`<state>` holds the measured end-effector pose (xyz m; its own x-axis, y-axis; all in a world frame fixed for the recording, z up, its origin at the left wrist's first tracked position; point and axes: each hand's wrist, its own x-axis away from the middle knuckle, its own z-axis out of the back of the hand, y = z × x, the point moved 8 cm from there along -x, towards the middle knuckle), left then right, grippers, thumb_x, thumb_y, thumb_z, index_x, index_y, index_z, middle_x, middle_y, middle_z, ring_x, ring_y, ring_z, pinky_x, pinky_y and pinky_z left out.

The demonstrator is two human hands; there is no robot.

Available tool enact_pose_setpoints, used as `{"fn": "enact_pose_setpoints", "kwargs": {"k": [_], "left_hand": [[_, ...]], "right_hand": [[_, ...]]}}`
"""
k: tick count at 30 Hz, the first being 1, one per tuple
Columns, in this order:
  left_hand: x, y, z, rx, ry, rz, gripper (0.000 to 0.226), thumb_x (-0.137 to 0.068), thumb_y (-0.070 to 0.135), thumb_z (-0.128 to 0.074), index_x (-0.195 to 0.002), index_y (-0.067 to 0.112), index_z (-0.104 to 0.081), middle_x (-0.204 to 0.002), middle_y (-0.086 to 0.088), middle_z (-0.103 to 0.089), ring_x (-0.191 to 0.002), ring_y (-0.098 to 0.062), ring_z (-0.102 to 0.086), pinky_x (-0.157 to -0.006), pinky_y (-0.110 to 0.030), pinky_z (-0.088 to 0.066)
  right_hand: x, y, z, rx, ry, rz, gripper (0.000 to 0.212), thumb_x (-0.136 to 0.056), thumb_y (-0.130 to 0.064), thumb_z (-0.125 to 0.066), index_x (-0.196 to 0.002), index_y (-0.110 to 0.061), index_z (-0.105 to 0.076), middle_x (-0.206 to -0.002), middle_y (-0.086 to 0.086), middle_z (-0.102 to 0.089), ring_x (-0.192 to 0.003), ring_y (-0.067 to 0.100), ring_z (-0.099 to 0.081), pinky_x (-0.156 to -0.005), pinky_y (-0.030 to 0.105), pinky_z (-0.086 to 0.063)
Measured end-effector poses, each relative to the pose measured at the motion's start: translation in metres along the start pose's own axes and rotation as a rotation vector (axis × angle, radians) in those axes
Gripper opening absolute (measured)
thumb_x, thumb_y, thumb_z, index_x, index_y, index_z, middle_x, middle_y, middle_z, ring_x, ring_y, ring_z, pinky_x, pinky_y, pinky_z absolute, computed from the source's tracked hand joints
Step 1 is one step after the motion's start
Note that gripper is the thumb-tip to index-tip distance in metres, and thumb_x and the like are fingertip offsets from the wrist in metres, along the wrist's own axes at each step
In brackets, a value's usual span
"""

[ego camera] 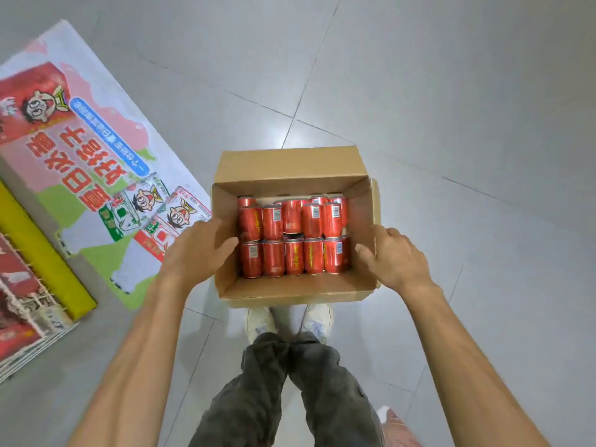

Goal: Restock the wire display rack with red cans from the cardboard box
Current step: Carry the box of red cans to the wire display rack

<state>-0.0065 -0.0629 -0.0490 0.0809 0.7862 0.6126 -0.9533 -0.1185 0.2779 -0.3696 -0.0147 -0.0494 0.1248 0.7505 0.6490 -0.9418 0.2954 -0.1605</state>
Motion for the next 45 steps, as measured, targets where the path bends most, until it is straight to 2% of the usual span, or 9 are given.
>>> {"fn": "enact_pose_setpoints", "kwargs": {"k": [7,13,17,23,26,29,33,38,45], "left_hand": [[-0.055,-0.074,-0.076,0.274,0.094,0.224,0.067,-0.096,0.053,-0.065,-0.146,0.012,-0.050,-0.141,-0.016,-0.062,-0.128,-0.040,-0.059,-0.102,-0.051,-0.048],[-0.095,-0.102,-0.129,0.637,0.319,0.228,0.021,-0.100,0.039,-0.064,-0.109,0.021,-0.065,-0.094,0.000,-0.069,-0.088,-0.025,-0.062,-0.072,-0.036,-0.046],[-0.111,-0.124,-0.142,0.643,0.418,0.237,0.026,-0.100,0.027,-0.062,-0.076,0.018,-0.063,-0.072,0.004,-0.064,-0.067,-0.017,-0.058,-0.058,-0.028,-0.041],[-0.107,-0.117,-0.135,0.617,0.505,0.203,0.024,-0.097,0.022,-0.066,-0.077,0.008,-0.065,-0.051,-0.004,-0.052,-0.052,-0.023,-0.050,-0.054,-0.028,-0.037],[-0.099,-0.124,-0.131,0.582,0.544,0.232,0.033,-0.099,0.018,-0.067,-0.077,-0.007,-0.067,-0.046,-0.015,-0.048,-0.046,-0.025,-0.045,-0.053,-0.030,-0.035],[-0.089,-0.127,-0.126,0.609,0.540,0.263,0.043,-0.098,0.024,-0.068,-0.071,-0.009,-0.062,-0.050,-0.024,-0.049,-0.047,-0.023,-0.042,-0.054,-0.031,-0.034],[-0.067,-0.117,-0.097,0.598,0.569,0.263,0.053,-0.095,0.025,-0.072,-0.051,0.012,-0.045,-0.035,0.005,-0.029,-0.042,-0.021,-0.028,-0.050,-0.027,-0.023],[-0.024,-0.100,-0.025,0.592,0.584,0.287,0.059,-0.093,0.027,-0.075,-0.051,0.007,-0.038,-0.040,0.008,-0.021,-0.047,-0.022,-0.021,-0.053,-0.030,-0.020],[0.090,-0.049,0.140,0.600,0.590,0.302,0.043,-0.094,0.029,-0.073,-0.058,0.009,-0.060,-0.047,-0.014,-0.045,-0.050,-0.024,-0.038,-0.052,-0.031,-0.030]], "right_hand": [[-0.068,0.044,-0.080,-0.280,0.178,-0.131,0.066,-0.101,-0.048,-0.058,-0.153,-0.018,-0.033,-0.142,0.012,-0.055,-0.126,0.035,-0.058,-0.092,0.048,-0.052],[-0.120,0.068,-0.115,-0.713,0.377,-0.140,0.041,-0.100,-0.028,-0.063,-0.140,-0.024,-0.055,-0.118,-0.011,-0.069,-0.117,0.021,-0.065,-0.087,0.028,-0.048],[-0.139,0.085,-0.130,-0.857,0.345,-0.146,0.024,-0.103,-0.017,-0.060,-0.123,-0.025,-0.069,-0.113,-0.003,-0.076,-0.107,0.024,-0.072,-0.098,0.048,-0.058],[-0.138,0.085,-0.129,-0.711,0.420,-0.159,0.014,-0.102,-0.013,-0.060,-0.097,-0.019,-0.072,-0.074,0.002,-0.066,-0.074,0.024,-0.059,-0.072,0.034,-0.048],[-0.131,0.090,-0.132,-0.744,0.419,-0.196,0.015,-0.100,-0.014,-0.062,-0.092,-0.004,-0.070,-0.073,0.024,-0.060,-0.069,0.023,-0.052,-0.065,0.042,-0.051],[-0.121,0.089,-0.129,-0.776,0.434,-0.208,0.020,-0.098,-0.016,-0.064,-0.084,-0.002,-0.065,-0.066,0.011,-0.052,-0.066,0.022,-0.047,-0.061,0.035,-0.042],[-0.102,0.085,-0.113,-0.815,0.433,-0.213,0.021,-0.098,-0.019,-0.066,-0.093,0.001,-0.069,-0.071,0.017,-0.058,-0.068,0.021,-0.049,-0.062,0.039,-0.048],[-0.052,0.067,-0.054,-0.922,0.417,-0.182,0.013,-0.099,-0.022,-0.066,-0.090,-0.022,-0.075,-0.069,0.006,-0.051,-0.065,0.019,-0.042,-0.063,0.033,-0.040],[0.064,0.028,0.110,-0.917,0.416,-0.148,0.019,-0.099,-0.024,-0.068,-0.090,-0.038,-0.078,-0.068,0.004,-0.049,-0.062,0.017,-0.041,-0.061,0.031,-0.041]]}}
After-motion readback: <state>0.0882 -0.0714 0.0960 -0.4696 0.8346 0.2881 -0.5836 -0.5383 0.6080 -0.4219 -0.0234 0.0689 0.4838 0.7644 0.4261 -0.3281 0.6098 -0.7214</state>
